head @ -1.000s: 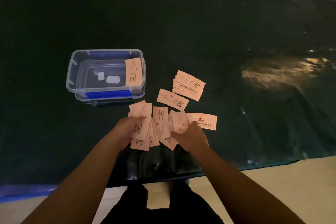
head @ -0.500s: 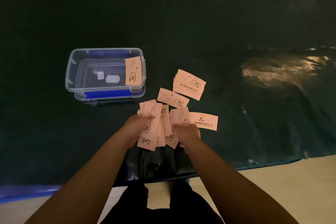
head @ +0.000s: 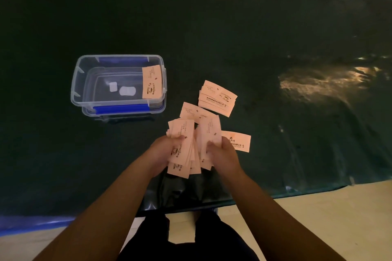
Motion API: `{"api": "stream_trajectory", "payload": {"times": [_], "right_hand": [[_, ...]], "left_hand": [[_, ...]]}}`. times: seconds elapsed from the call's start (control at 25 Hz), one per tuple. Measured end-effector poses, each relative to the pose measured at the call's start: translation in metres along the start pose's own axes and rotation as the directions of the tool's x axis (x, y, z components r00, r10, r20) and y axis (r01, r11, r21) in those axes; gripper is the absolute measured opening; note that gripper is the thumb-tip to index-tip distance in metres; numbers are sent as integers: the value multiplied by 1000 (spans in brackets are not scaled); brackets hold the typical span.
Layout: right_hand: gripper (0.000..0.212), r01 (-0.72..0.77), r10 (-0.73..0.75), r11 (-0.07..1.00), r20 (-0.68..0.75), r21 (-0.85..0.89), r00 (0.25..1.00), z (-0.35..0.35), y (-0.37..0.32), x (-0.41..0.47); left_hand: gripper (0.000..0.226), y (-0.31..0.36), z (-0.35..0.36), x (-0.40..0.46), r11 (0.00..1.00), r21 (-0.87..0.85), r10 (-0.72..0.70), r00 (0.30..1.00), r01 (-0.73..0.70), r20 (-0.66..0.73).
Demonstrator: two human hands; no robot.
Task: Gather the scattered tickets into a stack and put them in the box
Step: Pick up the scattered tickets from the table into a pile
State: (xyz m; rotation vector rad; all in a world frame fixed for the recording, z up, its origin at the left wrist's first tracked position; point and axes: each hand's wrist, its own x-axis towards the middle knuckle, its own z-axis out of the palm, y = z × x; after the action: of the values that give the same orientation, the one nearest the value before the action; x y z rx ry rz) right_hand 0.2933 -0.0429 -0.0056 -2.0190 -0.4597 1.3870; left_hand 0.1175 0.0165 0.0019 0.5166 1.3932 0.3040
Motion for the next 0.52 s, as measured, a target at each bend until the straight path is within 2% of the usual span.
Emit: {"api": "stream_trajectory", "payload": {"times": [0.12, 0.24, 0.32, 0.52], "right_hand": [[23, -53, 44, 996, 133, 65, 990, 20, -6, -8], [18, -124, 111, 990, 181, 62, 977, 38, -10, -11], [22, -122, 109, 992, 222, 45, 969, 50, -9, -12], [32, -101, 112, 994, 342, -49, 933, 76, -15, -19]], "left_hand": [[30, -2, -4, 0, 996, -91, 12, 1000, -10, 26], [29, -4, -22, -4, 983, -183, 20, 1000, -17, 17], [28, -6, -34, -7, 970, -242, 22, 999, -15, 28], [29, -17, -52, -7, 972, -227, 50, 998, -56, -31]]}}
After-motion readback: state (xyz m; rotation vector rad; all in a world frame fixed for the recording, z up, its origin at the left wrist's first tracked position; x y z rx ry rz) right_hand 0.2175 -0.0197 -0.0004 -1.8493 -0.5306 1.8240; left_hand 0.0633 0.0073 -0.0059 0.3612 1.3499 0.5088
